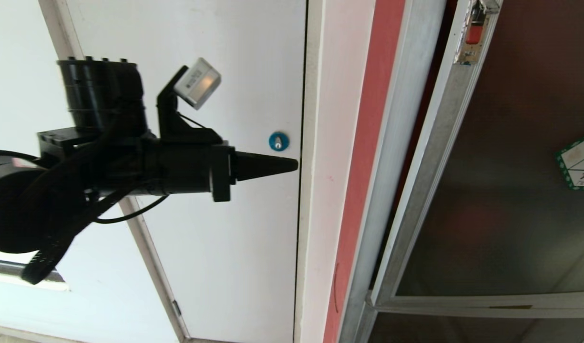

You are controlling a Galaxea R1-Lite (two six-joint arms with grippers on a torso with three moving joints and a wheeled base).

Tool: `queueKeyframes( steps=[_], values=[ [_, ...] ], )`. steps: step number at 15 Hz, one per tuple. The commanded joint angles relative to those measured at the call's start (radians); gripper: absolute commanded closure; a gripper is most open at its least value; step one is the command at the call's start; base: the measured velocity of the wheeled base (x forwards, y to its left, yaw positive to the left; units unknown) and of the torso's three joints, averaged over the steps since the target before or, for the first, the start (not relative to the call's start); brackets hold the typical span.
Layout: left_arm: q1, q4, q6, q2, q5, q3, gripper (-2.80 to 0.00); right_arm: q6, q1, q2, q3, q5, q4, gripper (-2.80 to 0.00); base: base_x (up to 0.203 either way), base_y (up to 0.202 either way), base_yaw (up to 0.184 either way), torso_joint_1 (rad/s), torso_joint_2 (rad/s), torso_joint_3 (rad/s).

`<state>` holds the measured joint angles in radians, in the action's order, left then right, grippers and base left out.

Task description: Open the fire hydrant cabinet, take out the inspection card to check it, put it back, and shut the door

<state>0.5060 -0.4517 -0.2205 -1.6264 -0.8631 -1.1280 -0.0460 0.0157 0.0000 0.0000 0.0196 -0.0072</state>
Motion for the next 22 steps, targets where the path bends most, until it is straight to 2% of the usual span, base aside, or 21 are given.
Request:
queueKeyframes(
  steps=[1,5,9,16,22],
  values=[
    [0.055,-0.004,0.000,-0.136,0.054,-0.069,0.00,0.000,0.001,0.002,0.002,0.000,0.000,0.00,0.000,0.000,0.000,0.000,0.00,0.000],
    [0.153,0.000,0.002,-0.247,0.166,-0.167,0.00,0.000,0.000,0.002,0.002,0.000,0.000,0.00,0.000,0.000,0.000,0.000,0.00,0.000],
    [0.207,0.004,0.035,-0.335,0.261,-0.240,0.00,0.000,0.000,0.002,0.002,0.000,0.000,0.00,0.000,0.000,0.000,0.000,0.00,0.000],
    [0.268,0.008,0.047,-0.376,0.273,-0.289,0.00,0.000,0.001,0.002,0.002,0.000,0.000,0.00,0.000,0.000,0.000,0.000,0.00,0.000],
    [0.275,0.010,0.075,-0.496,0.363,-0.417,0.00,0.000,0.000,0.002,0.002,0.001,0.000,0.00,0.000,0.000,0.000,0.000,0.00,0.000]
  ],
)
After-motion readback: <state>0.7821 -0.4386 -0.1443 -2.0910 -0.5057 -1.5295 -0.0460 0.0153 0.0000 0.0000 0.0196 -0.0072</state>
